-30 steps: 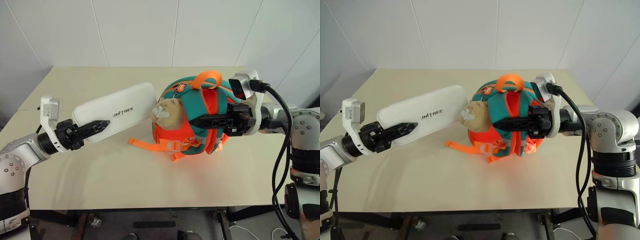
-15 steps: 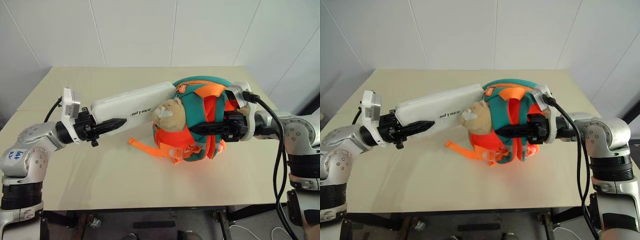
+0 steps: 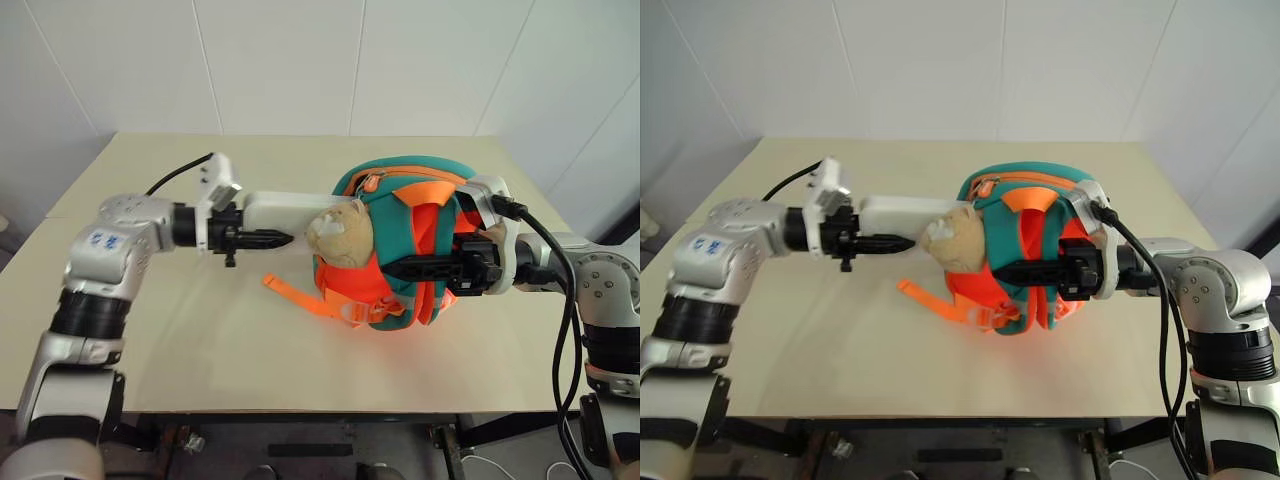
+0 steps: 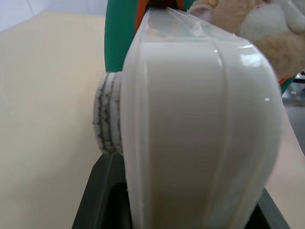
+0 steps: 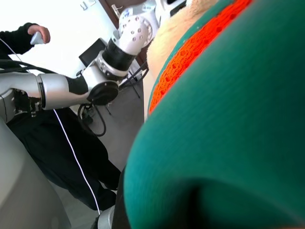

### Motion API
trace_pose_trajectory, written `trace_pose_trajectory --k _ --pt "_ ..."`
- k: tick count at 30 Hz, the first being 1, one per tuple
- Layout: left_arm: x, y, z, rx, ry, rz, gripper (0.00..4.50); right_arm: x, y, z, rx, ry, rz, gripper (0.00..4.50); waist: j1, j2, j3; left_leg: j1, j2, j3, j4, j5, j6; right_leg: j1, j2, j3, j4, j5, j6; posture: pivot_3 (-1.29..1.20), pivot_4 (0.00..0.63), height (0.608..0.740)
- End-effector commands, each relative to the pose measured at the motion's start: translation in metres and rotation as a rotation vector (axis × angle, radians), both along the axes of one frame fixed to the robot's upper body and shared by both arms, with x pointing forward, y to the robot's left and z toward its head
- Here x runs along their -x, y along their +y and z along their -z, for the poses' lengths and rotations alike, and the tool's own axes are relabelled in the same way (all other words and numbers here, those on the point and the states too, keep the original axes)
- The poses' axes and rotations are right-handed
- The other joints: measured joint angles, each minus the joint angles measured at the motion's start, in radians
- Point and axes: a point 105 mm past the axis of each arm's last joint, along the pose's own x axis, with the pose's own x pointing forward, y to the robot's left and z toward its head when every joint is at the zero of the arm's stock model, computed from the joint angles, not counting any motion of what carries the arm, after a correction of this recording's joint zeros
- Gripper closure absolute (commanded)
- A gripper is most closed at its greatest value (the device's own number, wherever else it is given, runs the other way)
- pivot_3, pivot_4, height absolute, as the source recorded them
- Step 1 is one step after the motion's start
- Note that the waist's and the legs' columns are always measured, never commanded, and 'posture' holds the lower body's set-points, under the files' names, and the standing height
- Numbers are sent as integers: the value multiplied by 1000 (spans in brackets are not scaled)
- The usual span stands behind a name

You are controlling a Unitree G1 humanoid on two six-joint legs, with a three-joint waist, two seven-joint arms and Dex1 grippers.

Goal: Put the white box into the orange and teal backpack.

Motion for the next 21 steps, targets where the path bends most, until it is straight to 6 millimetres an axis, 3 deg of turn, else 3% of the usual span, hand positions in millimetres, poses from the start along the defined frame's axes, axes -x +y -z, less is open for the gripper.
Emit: trace_pose_trajectory --k 1,5,12,16,21 --pt "2 -30 -2 -128 -37 116 3183 8 6 -7 -12 -41 -38 4483 0 0 0 0 0 0 0 0 0 0 0 0 0 0 0 0 150 740" --pt "-1 -66 -12 -146 -74 198 3183 7 11 -8 -21 -53 -42 4483 -1 0 0 -1 0 0 0 0 1 0 0 1 1 0 0 0 150 740" --pt "-7 -110 5 -155 -115 251 3183 5 20 -21 -76 -100 -39 4483 -2 0 0 -1 0 1 -1 -1 1 -1 0 0 1 0 1 0 150 740" --pt "-10 -119 -2 -60 -139 229 1973 5 22 -19 -76 -103 -35 4500 -1 0 0 -2 0 1 0 -1 3 0 0 1 0 1 1 0 150 740" --pt "-10 -94 -25 56 -177 216 479 3 20 -16 -74 -97 -14 4500 -5 0 0 -2 0 1 0 -2 3 -1 0 1 1 1 2 0 150 740"
